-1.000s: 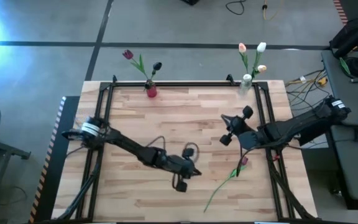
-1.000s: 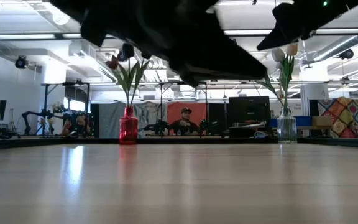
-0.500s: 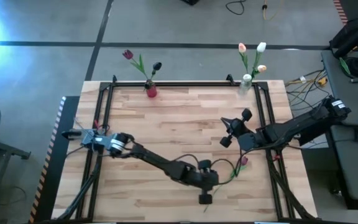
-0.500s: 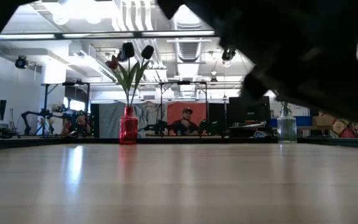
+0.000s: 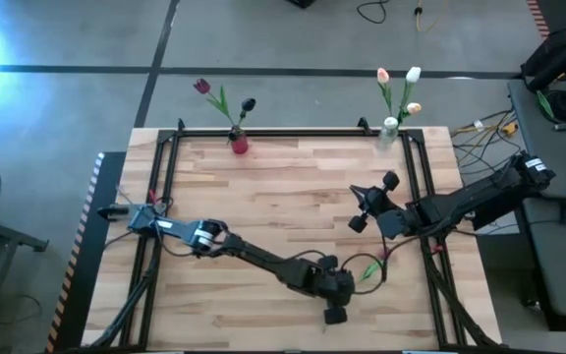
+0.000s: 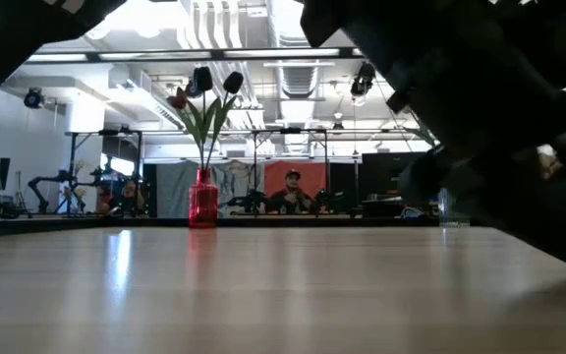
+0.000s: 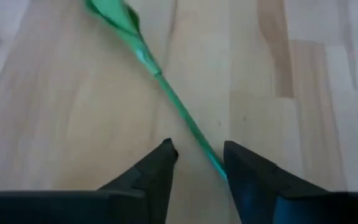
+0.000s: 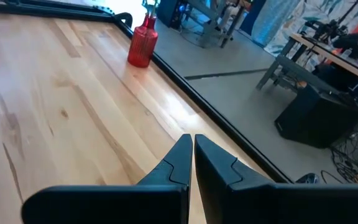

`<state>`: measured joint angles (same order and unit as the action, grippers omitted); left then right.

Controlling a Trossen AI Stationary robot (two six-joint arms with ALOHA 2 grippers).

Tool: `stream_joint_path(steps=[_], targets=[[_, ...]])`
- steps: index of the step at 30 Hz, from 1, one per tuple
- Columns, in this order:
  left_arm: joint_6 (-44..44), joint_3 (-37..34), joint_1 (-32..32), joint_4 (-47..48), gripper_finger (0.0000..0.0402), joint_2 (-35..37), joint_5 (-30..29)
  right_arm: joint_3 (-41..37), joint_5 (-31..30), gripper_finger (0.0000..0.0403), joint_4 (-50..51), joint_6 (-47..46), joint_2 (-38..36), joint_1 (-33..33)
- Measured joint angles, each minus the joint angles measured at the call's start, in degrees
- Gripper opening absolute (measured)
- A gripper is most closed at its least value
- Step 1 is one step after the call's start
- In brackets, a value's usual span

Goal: Sort flowers into vase by color
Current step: Put the red tulip into the red vase

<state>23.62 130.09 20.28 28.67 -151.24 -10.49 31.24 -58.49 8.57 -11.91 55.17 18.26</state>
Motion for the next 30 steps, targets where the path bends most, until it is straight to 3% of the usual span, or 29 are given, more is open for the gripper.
stream_joint_path(steps=[5, 21, 30], targets=[[0.73, 0.08, -0.52, 1.97, 0.0147, 0.31, 2.52, 0.0, 0.01, 0.0012, -0.23, -0.03, -0.29, -0.02], [-0.57, 0.98, -1.06, 1.21, 0.0148, 0.08, 4.48, 0.0, -0.05, 0.0012, -0.41, -0.77, -0.41, -0.04], [-0.64, 0.71, -1.21, 0.83, 0.0142, -0.84, 2.37, 0.0, -0.05, 0.0012, -0.45, -1.65, -0.39, -0.02]])
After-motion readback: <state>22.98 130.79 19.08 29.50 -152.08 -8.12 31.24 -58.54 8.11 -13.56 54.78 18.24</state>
